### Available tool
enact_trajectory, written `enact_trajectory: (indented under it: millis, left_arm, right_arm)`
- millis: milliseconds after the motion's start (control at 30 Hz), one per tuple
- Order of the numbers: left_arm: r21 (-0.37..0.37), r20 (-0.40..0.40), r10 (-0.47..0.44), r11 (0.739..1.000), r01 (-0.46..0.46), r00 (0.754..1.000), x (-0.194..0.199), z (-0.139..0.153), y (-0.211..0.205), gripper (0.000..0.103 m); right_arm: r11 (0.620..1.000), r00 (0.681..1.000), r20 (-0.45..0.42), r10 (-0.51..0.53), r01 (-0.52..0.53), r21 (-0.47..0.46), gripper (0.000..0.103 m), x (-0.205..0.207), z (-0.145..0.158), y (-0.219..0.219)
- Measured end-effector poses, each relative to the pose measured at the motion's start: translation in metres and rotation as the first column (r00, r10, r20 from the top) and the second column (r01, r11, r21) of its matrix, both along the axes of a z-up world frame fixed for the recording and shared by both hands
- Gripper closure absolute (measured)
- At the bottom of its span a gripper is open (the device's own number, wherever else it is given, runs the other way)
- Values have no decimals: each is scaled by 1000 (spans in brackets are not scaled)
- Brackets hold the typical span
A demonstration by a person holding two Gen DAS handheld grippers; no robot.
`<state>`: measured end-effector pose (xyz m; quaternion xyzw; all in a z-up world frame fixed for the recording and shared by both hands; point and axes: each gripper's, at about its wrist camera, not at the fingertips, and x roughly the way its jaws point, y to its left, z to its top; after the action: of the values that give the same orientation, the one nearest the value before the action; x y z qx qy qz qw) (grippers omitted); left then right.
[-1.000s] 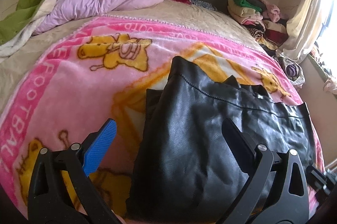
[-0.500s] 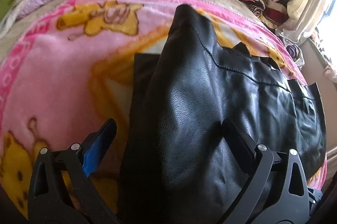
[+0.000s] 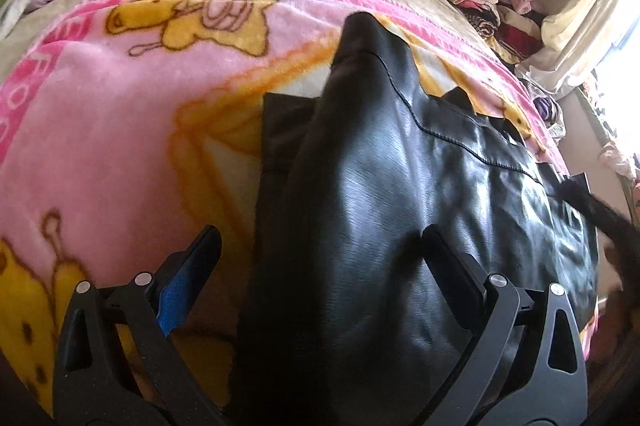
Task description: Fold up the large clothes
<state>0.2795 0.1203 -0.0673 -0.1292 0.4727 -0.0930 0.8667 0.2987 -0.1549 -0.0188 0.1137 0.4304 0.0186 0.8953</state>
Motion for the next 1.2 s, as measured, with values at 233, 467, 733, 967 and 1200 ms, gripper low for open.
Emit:
enact_trajectory:
  millis: [233, 467, 733, 967, 1200]
  left_arm:
    - [-1, -11, -23, 1000, 23, 1000, 5, -5, 1, 10]
    - [-22, -21, -29, 999, 28, 999, 6, -8, 3, 9]
    - [-66, -32, -9, 998, 7, 999, 8, -11, 6, 10]
    - [-136, -28, 47, 989, -50, 999, 7, -10, -2, 45]
    - [-174, 28, 50, 984, -45, 998, -3, 9, -3, 71]
  right_arm:
    - [994, 983, -174, -59, 74, 81, 97, 36, -65, -17]
    - [997, 997, -78, -4, 10, 72, 96, 6, -28, -10]
    - [990, 990, 24, 139, -138, -33, 94, -103, -1, 35]
    - [993, 992, -51, 118, -119, -11, 93, -117, -52, 34]
    - [962, 951, 153, 270, -258, -91, 38, -146, -16, 71]
